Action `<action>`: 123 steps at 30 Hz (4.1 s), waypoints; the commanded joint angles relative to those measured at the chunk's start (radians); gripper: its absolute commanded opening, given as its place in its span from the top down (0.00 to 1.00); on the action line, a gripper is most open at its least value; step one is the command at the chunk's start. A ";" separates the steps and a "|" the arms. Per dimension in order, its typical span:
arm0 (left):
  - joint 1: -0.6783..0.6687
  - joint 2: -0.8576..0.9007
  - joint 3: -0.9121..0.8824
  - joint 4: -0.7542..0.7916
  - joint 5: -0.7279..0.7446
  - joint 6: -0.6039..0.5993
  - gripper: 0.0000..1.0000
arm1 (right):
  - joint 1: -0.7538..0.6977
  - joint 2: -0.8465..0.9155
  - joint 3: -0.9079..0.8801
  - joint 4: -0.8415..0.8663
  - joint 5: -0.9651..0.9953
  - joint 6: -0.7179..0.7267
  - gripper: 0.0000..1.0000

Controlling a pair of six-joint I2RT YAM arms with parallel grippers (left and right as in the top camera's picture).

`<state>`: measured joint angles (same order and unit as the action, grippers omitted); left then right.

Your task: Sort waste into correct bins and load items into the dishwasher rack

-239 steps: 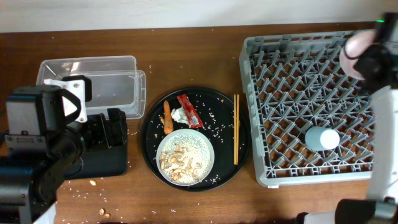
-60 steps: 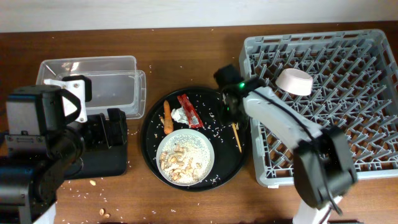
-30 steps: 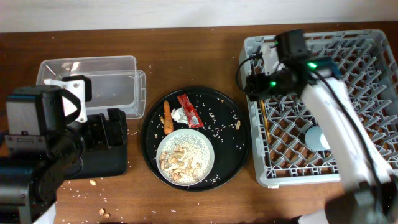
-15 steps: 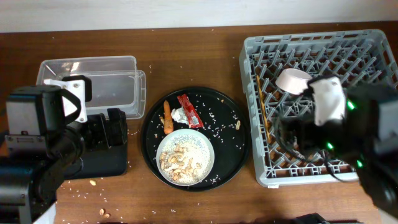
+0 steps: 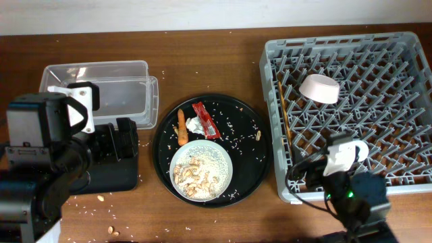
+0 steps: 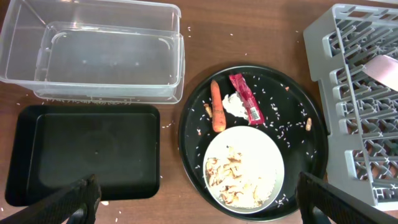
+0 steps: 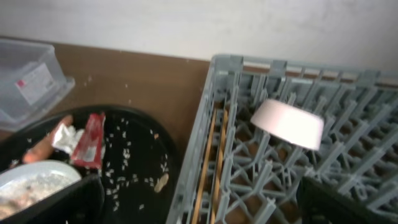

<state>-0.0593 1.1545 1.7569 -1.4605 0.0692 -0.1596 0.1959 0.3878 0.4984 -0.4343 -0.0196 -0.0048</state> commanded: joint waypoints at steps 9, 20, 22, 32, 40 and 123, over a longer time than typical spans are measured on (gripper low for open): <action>0.003 -0.009 0.003 0.000 -0.014 -0.004 0.01 | -0.113 -0.384 -0.459 0.293 -0.081 -0.006 0.02; 0.003 -0.009 0.003 0.000 -0.014 -0.004 0.01 | -0.112 -0.381 -0.493 0.368 -0.081 -0.006 0.02; 0.003 -0.009 0.003 0.000 -0.014 -0.004 0.01 | -0.112 -0.381 -0.493 0.367 -0.081 -0.006 0.02; 0.003 -0.009 0.003 0.001 -0.014 -0.004 0.01 | -0.112 -0.381 -0.493 0.367 -0.081 -0.006 0.02; -0.028 0.055 -0.056 0.214 0.164 -0.056 0.01 | -0.112 -0.381 -0.493 0.368 -0.081 -0.006 0.02; -0.406 1.011 -0.111 0.508 -0.096 -0.026 0.51 | -0.112 -0.381 -0.493 0.368 -0.081 -0.006 0.02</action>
<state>-0.4583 2.1204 1.6741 -0.9844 -0.0044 -0.1768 0.0910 0.0158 0.0147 -0.0692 -0.0952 -0.0051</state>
